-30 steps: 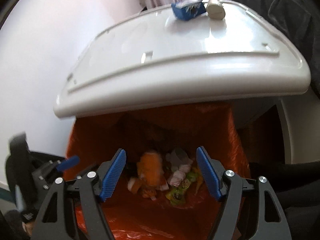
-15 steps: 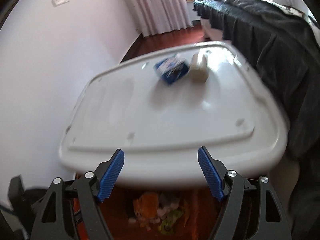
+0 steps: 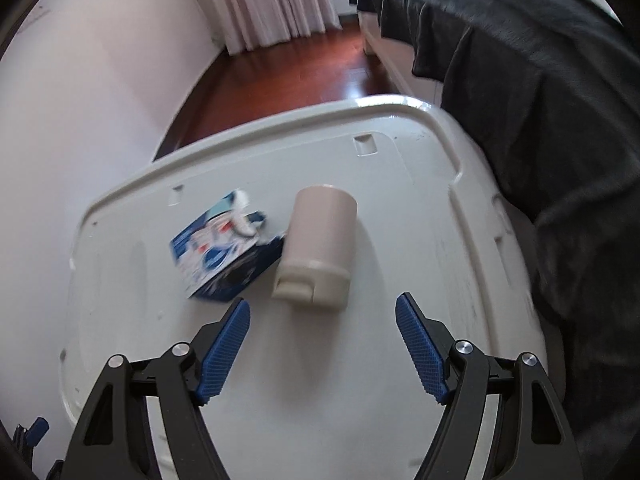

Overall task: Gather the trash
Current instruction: 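Grasp the beige thermos cup with the right tool, then grasp the blue snack box with the left tool while the right tool holds the thermos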

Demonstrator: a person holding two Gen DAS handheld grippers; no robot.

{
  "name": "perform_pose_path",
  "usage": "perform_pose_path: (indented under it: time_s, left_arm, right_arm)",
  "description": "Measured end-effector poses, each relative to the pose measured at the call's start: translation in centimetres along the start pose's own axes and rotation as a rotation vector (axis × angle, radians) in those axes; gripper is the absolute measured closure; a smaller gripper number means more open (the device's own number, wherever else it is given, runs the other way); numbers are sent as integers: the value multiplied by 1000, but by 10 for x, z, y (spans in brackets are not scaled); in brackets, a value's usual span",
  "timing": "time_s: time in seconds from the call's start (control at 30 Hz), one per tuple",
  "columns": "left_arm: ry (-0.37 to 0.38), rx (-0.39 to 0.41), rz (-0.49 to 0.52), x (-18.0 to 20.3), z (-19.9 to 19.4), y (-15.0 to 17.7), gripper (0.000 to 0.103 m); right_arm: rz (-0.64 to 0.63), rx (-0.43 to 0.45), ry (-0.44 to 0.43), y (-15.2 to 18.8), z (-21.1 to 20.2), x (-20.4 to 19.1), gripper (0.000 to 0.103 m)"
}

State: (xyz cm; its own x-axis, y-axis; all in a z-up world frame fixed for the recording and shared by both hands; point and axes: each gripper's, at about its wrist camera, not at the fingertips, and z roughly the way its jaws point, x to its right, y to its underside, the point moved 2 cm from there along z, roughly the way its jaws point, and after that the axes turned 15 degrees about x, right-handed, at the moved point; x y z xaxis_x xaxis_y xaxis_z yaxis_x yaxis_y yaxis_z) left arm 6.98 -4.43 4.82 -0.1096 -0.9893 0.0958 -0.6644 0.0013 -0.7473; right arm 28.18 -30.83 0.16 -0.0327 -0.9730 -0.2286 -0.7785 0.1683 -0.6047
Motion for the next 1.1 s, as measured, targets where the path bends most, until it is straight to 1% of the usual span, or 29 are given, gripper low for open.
perform_pose_path:
  time_s: [0.1,0.17,0.27,0.3,0.37,0.4,0.43,0.47,0.53,0.6,0.67,0.73,0.8,0.83,0.9,0.93,1.03,1.1]
  left_arm:
    - [9,13,-4,-3,8,-6,27]
    - [17,3,-4,-2,14,-6,27]
    - [25,-16,5,-1,22,-2,27]
    - [26,-22,11,0,24,0,27]
    - [24,-31,18,2,27,2,27]
    - [23,-37,18,3,29,4,27]
    - [24,-43,16,3,31,5,27]
    - [23,-46,13,4,33,5,27]
    - [23,-53,8,5,35,5,27]
    - [18,-55,12,7,38,3,27]
    - [14,-60,31,14,41,0,27]
    - [9,-62,61,22,44,-5,27]
    - [3,-57,96,32,45,-11,27]
    - [3,-52,117,39,46,-16,27]
    - [-4,-39,153,51,50,-26,27]
    - [-4,-35,166,57,52,-31,27]
    - [-9,-18,186,73,63,-46,27]
    - [5,-8,202,88,77,-57,27]
  right_arm:
    - [-4,-57,-13,-11,23,-1,33]
    - [-10,-102,-8,-19,42,-2,33]
    - [0,-173,7,-23,67,-2,41]
    - [-12,-158,9,-26,70,-5,42]
    - [-43,-163,55,-28,74,-12,45]
    - [-59,-163,78,-26,74,-16,50]
    - [-81,-158,93,-23,74,-20,54]
    - [-121,-154,105,-15,71,-27,54]
    - [-150,-141,105,-4,66,-33,56]
    - [-137,-109,72,10,53,-33,56]
    - [-89,-80,17,21,39,-26,56]
    - [-28,-52,-35,24,22,-20,56]
    - [29,-12,-100,30,-7,-14,56]
    - [44,21,-134,33,-29,-12,56]
    - [47,74,-178,42,-60,-12,56]
    - [49,117,-205,50,-84,-13,56]
    - [78,200,-241,69,-125,-9,56]
    - [99,236,-226,72,-134,2,56]
